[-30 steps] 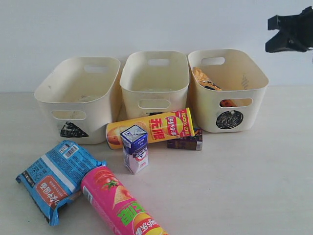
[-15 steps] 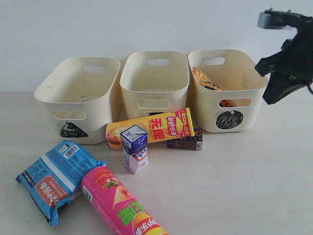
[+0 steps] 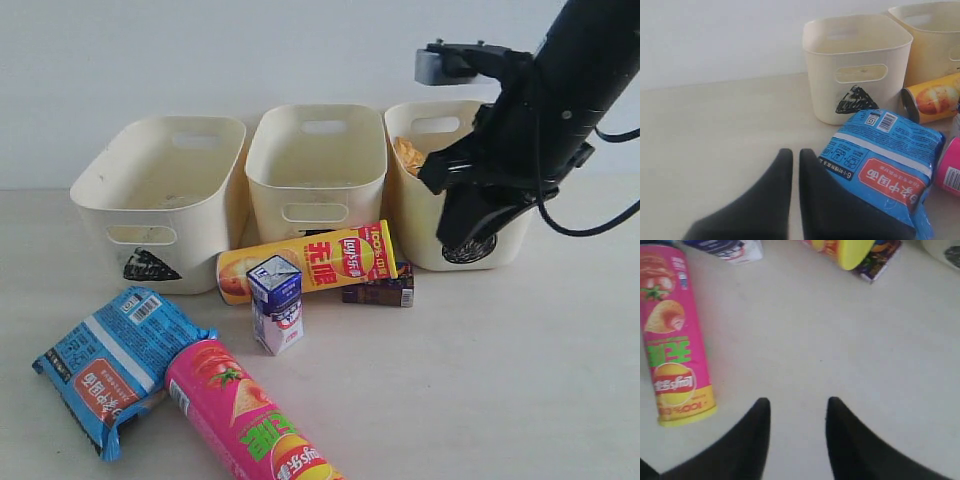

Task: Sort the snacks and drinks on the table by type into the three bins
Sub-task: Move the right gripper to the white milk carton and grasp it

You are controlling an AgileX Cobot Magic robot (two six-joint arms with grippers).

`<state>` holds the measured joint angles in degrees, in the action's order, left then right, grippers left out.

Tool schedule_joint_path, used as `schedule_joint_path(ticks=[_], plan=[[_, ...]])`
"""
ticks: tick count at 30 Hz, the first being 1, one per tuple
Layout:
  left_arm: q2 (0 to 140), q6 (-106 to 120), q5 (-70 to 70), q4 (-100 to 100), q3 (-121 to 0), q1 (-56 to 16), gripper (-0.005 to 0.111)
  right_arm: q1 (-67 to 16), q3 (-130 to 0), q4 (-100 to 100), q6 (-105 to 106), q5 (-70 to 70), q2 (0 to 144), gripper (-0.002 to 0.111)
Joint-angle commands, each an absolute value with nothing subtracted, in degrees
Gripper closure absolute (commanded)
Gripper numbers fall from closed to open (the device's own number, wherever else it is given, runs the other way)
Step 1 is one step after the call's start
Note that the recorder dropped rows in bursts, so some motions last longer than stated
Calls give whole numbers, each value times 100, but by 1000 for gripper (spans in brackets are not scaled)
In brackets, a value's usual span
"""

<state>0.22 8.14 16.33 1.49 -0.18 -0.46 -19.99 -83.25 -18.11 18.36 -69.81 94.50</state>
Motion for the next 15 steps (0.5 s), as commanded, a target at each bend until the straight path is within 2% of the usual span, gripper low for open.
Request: schedule_joint_path(ticks=[1, 3, 9, 13, 15], plan=[[0, 774, 1633, 160, 0, -55, 102, -2407, -8266, -2291, 1828, -6943, 9323, 46], [0, 774, 1633, 160, 0, -55, 102, -2656, -8266, -2309, 1828, -6677, 9336, 40], [0, 774, 1633, 160, 0, -55, 102, -3324, -8266, -2230, 1907, -5512, 9362, 40], [0, 774, 1633, 160, 0, -55, 102, -3610, -8266, -2084, 1895, -5127, 9603, 21], [0, 774, 1633, 160, 0, -55, 102, -3680, -8266, -1994, 1855, -4985, 9793, 18]])
